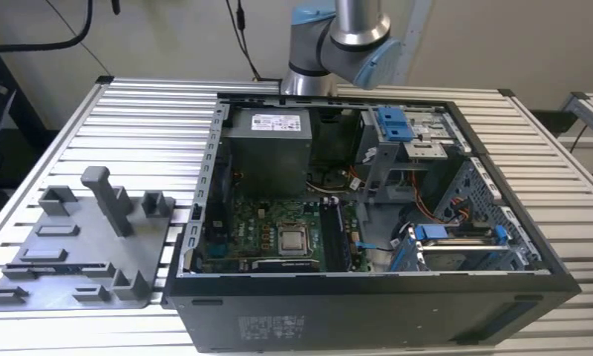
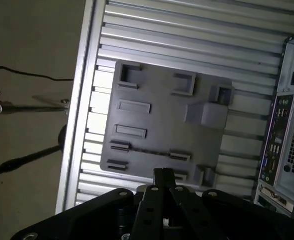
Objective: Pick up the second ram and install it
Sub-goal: 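Pick up the second ram and move it above second insertion slot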
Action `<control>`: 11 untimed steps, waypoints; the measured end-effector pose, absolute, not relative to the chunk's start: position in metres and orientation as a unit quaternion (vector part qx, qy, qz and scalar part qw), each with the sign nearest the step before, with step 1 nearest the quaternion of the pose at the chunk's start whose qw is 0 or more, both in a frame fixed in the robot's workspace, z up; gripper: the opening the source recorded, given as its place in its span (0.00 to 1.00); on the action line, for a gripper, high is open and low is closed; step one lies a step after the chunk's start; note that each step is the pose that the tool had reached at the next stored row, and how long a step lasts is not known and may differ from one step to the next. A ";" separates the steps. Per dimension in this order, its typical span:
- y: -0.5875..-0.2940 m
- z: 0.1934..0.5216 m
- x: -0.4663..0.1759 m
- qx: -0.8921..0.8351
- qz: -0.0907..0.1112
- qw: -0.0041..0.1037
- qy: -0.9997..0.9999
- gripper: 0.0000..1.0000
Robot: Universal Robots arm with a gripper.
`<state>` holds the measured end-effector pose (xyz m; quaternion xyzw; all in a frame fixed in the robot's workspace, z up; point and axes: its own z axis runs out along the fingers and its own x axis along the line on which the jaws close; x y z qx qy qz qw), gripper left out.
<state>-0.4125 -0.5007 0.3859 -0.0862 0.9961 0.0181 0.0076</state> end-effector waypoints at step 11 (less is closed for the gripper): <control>-0.501 0.386 -0.413 -0.149 0.012 0.006 0.989 0.11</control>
